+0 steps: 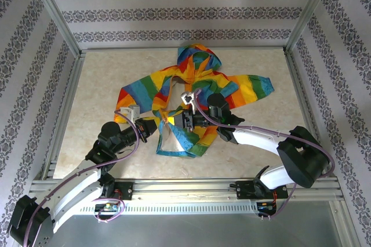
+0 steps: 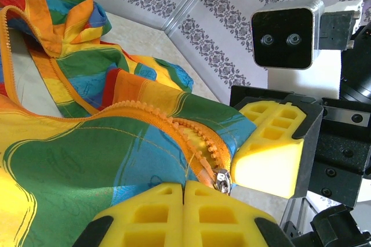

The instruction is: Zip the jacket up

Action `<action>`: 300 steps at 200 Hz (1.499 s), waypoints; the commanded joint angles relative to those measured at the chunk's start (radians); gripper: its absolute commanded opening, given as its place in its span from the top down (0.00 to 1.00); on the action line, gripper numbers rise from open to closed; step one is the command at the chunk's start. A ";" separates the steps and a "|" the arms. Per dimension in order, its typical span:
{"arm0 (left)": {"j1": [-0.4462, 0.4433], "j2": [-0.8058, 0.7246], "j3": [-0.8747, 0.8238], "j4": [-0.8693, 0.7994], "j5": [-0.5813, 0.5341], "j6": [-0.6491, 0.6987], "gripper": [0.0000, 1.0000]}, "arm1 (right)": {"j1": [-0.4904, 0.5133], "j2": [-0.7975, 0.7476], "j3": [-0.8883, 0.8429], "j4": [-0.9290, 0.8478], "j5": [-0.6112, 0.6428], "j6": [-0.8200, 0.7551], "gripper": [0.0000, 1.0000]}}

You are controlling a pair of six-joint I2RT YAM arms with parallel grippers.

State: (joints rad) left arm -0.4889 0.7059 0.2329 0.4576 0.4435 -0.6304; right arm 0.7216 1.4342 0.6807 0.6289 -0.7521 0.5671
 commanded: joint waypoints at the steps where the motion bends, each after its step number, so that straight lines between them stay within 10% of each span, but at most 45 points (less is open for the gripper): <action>1: 0.010 -0.008 -0.010 0.023 0.039 0.039 1.00 | -0.009 0.007 0.037 0.034 -0.035 0.007 1.00; 300: 0.010 -0.071 0.084 -0.315 0.121 0.228 1.00 | -0.030 0.057 0.069 -0.062 -0.111 -0.008 1.00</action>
State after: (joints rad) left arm -0.4885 0.6575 0.2855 0.1921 0.5301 -0.4610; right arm 0.7044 1.4776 0.7124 0.5415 -0.8528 0.5770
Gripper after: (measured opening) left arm 0.013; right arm 0.051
